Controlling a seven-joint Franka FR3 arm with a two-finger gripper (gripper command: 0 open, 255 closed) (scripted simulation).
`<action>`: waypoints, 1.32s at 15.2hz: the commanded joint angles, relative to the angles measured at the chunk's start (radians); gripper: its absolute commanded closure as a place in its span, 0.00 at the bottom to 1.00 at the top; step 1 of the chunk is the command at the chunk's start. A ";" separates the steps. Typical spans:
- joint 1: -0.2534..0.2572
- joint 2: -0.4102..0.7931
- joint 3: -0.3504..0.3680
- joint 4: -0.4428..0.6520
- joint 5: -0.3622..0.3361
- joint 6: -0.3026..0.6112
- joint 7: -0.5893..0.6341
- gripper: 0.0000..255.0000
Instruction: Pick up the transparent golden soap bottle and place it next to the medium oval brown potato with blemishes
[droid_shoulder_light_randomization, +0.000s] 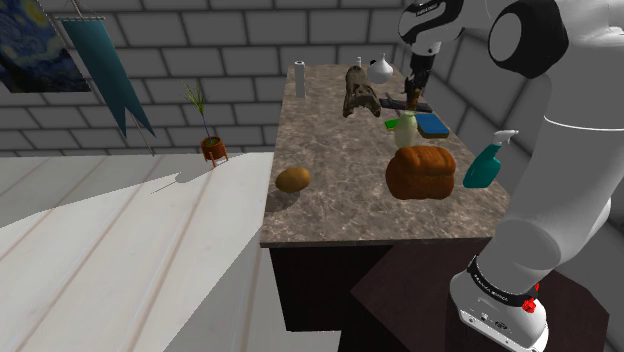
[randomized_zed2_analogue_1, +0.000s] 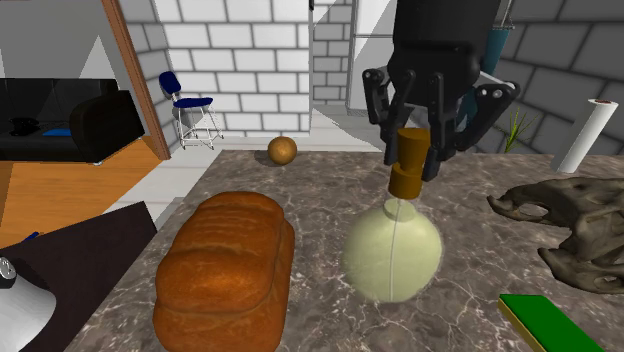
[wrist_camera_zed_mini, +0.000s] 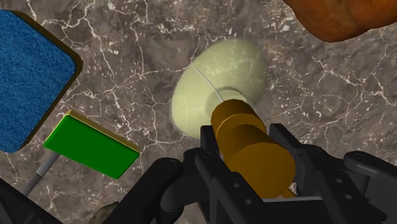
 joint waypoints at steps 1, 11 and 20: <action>0.002 -0.009 -0.001 0.016 -0.005 -0.024 0.004 1.00; -0.003 -0.018 -0.006 0.140 -0.012 -0.155 0.009 1.00; -0.017 -0.002 -0.009 0.282 -0.006 -0.283 0.006 1.00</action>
